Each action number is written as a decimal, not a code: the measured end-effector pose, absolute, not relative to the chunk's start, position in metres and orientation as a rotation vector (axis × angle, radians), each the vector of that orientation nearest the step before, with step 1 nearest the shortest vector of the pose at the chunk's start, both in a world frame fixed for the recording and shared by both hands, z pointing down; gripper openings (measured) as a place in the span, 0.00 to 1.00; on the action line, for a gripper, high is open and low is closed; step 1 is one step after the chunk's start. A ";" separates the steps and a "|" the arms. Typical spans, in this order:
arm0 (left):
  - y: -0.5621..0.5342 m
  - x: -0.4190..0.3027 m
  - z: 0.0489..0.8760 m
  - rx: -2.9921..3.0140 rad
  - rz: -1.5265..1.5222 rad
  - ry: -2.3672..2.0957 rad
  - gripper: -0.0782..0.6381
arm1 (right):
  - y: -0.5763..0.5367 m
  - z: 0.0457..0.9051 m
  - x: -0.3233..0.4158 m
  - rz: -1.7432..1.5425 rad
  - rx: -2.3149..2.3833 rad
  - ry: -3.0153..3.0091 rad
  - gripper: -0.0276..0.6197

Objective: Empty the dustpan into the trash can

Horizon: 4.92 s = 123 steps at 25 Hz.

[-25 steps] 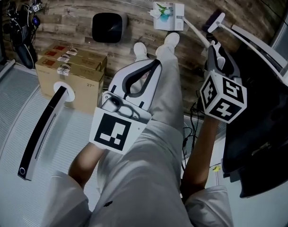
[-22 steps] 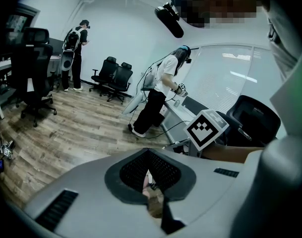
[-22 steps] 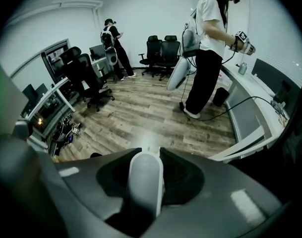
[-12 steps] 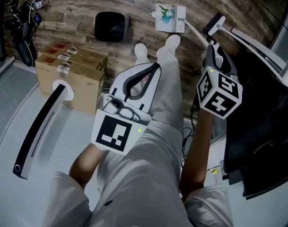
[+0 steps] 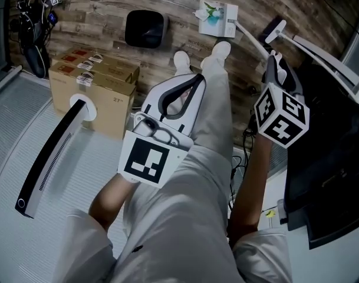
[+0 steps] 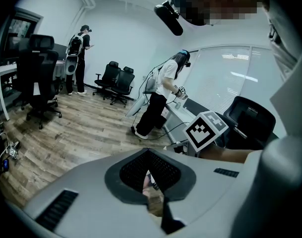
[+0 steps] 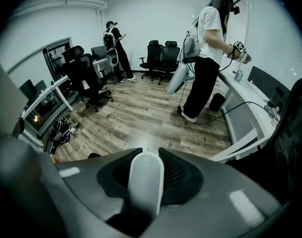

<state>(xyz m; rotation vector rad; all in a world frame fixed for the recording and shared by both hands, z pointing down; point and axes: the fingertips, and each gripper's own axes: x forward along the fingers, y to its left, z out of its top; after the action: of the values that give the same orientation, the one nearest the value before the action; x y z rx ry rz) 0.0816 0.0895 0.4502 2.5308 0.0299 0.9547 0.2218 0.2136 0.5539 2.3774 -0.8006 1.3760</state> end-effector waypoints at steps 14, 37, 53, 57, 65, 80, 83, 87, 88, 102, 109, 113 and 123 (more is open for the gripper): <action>0.071 0.074 0.407 2.600 0.855 -0.010 0.12 | 0.189 0.471 0.219 1.273 2.438 -0.906 0.22; 0.127 0.117 0.420 2.871 0.900 0.633 0.20 | 0.155 0.375 0.190 1.114 2.391 -1.138 0.22; 0.158 0.159 0.434 2.994 0.918 0.996 0.34 | 0.154 0.335 0.170 1.125 2.352 -1.233 0.22; 0.165 0.159 0.426 3.043 0.881 1.097 0.34 | 0.146 0.324 0.159 1.108 2.302 -1.272 0.22; 0.150 0.148 0.412 3.123 0.867 1.099 0.24 | 0.127 0.310 0.144 1.077 2.256 -1.329 0.22; 0.095 0.136 0.363 3.125 0.788 0.745 0.26 | 0.082 0.261 0.123 0.924 2.192 -1.511 0.22; 0.082 0.120 0.359 3.147 0.794 0.689 0.26 | 0.072 0.257 0.104 0.874 2.170 -1.577 0.22; 0.071 0.109 0.355 3.140 0.802 0.598 0.26 | 0.062 0.252 0.091 0.811 2.086 -1.642 0.22; 0.068 0.111 0.352 3.140 0.792 0.567 0.27 | 0.060 0.250 0.091 0.785 2.060 -1.656 0.22; 0.017 0.068 0.355 3.032 0.749 0.119 0.29 | 0.015 0.253 0.030 0.470 1.673 -1.847 0.21; -0.013 0.039 0.357 2.998 0.714 -0.081 0.29 | -0.014 0.251 -0.007 0.334 1.520 -1.934 0.21; -0.026 0.027 0.356 2.979 0.694 -0.182 0.29 | -0.021 0.253 -0.022 0.246 1.386 -1.952 0.21; -0.033 0.009 0.352 2.916 0.572 -0.379 0.31 | -0.013 0.254 -0.048 0.068 1.159 -2.013 0.21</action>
<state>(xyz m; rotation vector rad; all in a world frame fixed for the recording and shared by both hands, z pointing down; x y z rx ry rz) 0.0089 -0.0328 0.3516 2.9157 -0.3793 0.5722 -0.0479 -0.0132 0.2535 1.1589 -2.0128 0.0682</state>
